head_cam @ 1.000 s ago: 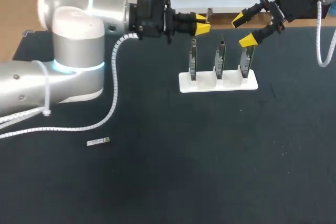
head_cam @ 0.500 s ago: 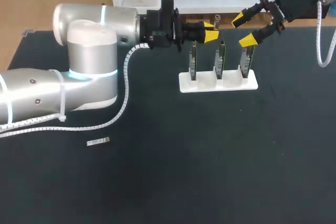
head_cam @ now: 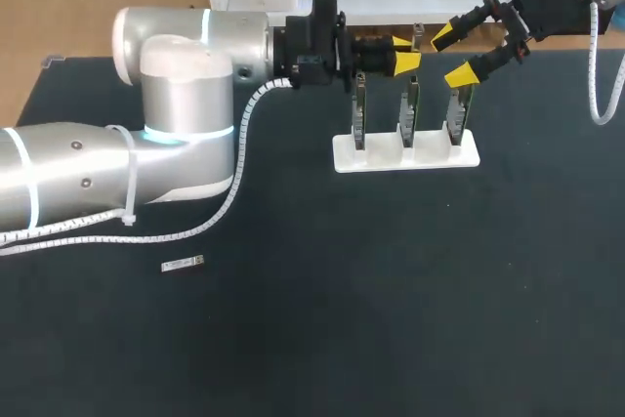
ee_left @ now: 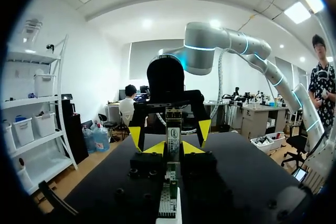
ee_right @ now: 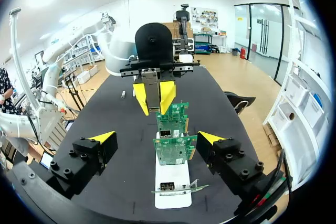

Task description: Pick up the optical module with the left hand, and insert it into the network port with the right hand.

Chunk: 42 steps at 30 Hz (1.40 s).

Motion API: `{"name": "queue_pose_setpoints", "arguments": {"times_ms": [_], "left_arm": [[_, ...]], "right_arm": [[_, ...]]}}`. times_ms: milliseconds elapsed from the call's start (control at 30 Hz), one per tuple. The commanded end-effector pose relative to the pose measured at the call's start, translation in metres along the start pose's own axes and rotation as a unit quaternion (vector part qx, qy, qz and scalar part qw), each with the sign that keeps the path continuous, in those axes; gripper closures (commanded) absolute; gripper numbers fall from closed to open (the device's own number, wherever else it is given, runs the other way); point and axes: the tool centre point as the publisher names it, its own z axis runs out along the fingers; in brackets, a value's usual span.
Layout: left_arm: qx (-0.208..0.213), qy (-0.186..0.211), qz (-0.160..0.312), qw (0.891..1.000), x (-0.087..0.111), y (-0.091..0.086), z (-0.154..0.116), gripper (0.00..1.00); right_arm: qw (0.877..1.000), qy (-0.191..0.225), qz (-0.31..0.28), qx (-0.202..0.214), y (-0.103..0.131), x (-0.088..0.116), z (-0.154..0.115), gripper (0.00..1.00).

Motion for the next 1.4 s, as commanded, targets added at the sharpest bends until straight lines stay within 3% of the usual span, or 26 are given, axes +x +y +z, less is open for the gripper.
{"name": "queue_pose_setpoints", "arguments": {"times_ms": [33,833,1400], "left_arm": [[0.007,0.003,-0.008,1.0,-0.0003,0.0064,0.0059,1.0],[-0.006,0.014,-0.03,0.999,0.0015,0.0117,0.0033,1.0],[0.01,0.016,-0.037,0.999,0.0037,0.0073,0.0034,1.0]], "right_arm": [[1.0,-0.001,-0.001,0.001,0.0012,0.0004,0.0002,0.0],[1.0,-0.001,-0.001,0.001,0.0012,0.0004,0.0002,0.0],[1.0,-0.001,-0.001,0.001,0.0012,0.0004,0.0002,0.0]]}}
